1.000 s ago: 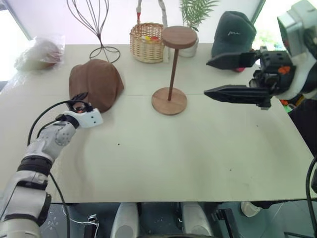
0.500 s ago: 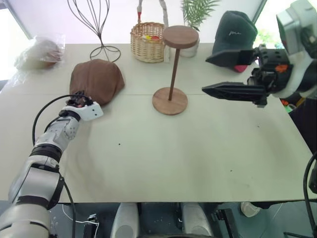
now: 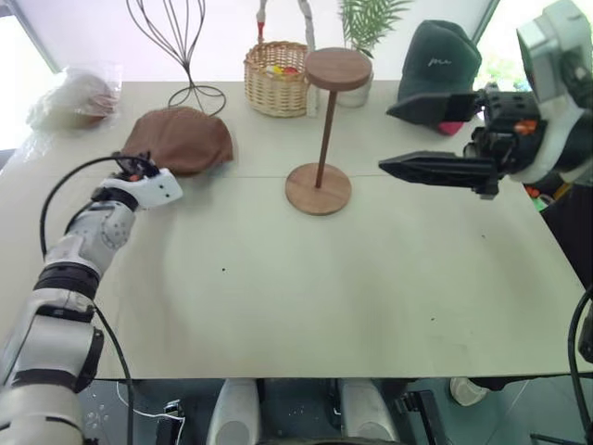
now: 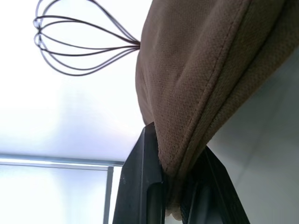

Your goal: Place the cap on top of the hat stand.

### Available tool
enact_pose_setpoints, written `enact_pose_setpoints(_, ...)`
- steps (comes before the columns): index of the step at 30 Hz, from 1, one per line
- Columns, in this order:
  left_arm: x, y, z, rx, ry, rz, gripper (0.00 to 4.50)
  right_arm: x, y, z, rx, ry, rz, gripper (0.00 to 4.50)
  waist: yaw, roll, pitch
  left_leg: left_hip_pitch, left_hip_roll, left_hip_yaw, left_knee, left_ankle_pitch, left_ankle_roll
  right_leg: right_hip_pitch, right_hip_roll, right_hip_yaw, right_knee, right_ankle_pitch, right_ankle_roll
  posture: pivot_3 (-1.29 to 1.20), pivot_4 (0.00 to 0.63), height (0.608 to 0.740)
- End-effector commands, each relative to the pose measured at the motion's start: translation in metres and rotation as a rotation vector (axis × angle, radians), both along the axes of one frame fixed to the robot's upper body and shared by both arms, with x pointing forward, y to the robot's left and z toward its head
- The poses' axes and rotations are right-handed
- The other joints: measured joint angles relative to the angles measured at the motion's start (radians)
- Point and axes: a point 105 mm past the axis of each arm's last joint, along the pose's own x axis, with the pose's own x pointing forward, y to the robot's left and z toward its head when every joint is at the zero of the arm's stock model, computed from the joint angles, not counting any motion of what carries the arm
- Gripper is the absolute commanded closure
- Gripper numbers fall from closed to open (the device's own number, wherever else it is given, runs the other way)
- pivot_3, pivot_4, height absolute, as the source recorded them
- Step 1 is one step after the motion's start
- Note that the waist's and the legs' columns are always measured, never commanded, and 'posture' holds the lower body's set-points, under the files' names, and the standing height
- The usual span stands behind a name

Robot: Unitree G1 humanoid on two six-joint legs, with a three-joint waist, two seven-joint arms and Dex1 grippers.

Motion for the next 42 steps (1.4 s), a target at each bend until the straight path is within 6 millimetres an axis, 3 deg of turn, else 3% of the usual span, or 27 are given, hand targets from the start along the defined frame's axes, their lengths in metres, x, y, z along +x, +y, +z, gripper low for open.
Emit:
enact_pose_setpoints(1,-0.010,0.005,0.062,-0.071,-0.159,-0.022,4.46,-0.007,-0.008,0.011,-0.014,-0.059,-0.006,0.00,0.000,0.000,0.000,0.000,0.000,0.000,0.000,0.000,0.000,0.000,0.000,0.000,0.000,0.000,0.000,0.00,0.150,0.728)
enact_pose_setpoints(3,-0.018,-0.005,0.101,-0.092,-0.233,-0.089,4.46,-0.009,-0.014,0.016,-0.017,-0.074,-0.014,0.00,0.001,-0.001,0.001,-0.001,0.000,0.000,0.000,0.000,0.000,0.000,0.000,0.000,0.000,0.000,0.000,0.00,0.150,0.728)
enact_pose_setpoints(7,-0.038,-0.032,0.153,-0.082,-0.333,-0.206,4.46,-0.003,-0.030,0.024,-0.049,-0.128,-0.088,0.00,0.002,-0.001,0.001,-0.001,0.000,0.000,0.000,0.000,0.000,0.000,0.000,0.000,-0.001,0.000,0.000,0.00,0.150,0.728)
enact_pose_setpoints(13,-0.066,-0.086,0.184,-0.086,-0.371,-0.390,4.46,0.003,-0.045,0.033,-0.067,-0.171,-0.138,0.00,-0.002,-0.001,0.001,0.001,0.000,0.001,0.000,0.000,0.000,0.001,0.000,0.001,-0.001,0.000,0.000,0.00,0.150,0.728)
enact_pose_setpoints(20,-0.086,-0.164,0.193,-0.101,-0.359,-0.597,4.46,0.007,-0.046,0.037,-0.074,-0.199,-0.138,0.00,0.000,-0.001,0.001,0.000,0.000,0.001,0.002,0.000,0.000,0.001,0.001,0.001,0.000,0.000,0.001,0.00,0.150,0.728)
enact_pose_setpoints(25,-0.087,-0.193,0.181,-0.050,-0.293,-0.670,4.46,0.008,-0.042,0.037,-0.074,-0.204,-0.125,0.00,-0.002,-0.001,0.001,0.000,0.000,0.001,0.006,-0.001,0.002,0.002,0.001,0.002,0.000,0.001,0.001,0.00,0.150,0.728)
enact_pose_setpoints(31,-0.084,-0.207,0.151,0.034,-0.146,-0.667,4.46,0.010,-0.044,0.041,-0.063,-0.224,-0.154,0.00,-0.002,-0.001,0.001,0.000,0.000,0.001,0.006,-0.001,0.002,0.002,0.001,0.003,0.000,0.001,0.002,0.00,0.150,0.728)
enact_pose_setpoints(37,-0.089,-0.212,0.155,0.071,-0.187,-0.630,4.46,0.012,-0.053,0.046,-0.055,-0.232,-0.201,0.00,0.000,-0.001,0.001,0.000,0.000,0.001,0.007,-0.001,0.003,0.002,0.001,0.003,0.000,0.001,0.001,0.00,0.150,0.728)
enact_pose_setpoints(42,-0.090,-0.223,0.137,0.058,-0.141,-0.653,4.46,0.015,-0.051,0.046,-0.050,-0.234,-0.207,0.00,0.000,-0.001,0.001,0.000,0.000,0.001,0.007,-0.001,0.003,0.003,0.001,0.003,0.000,0.001,0.001,0.00,0.150,0.728)
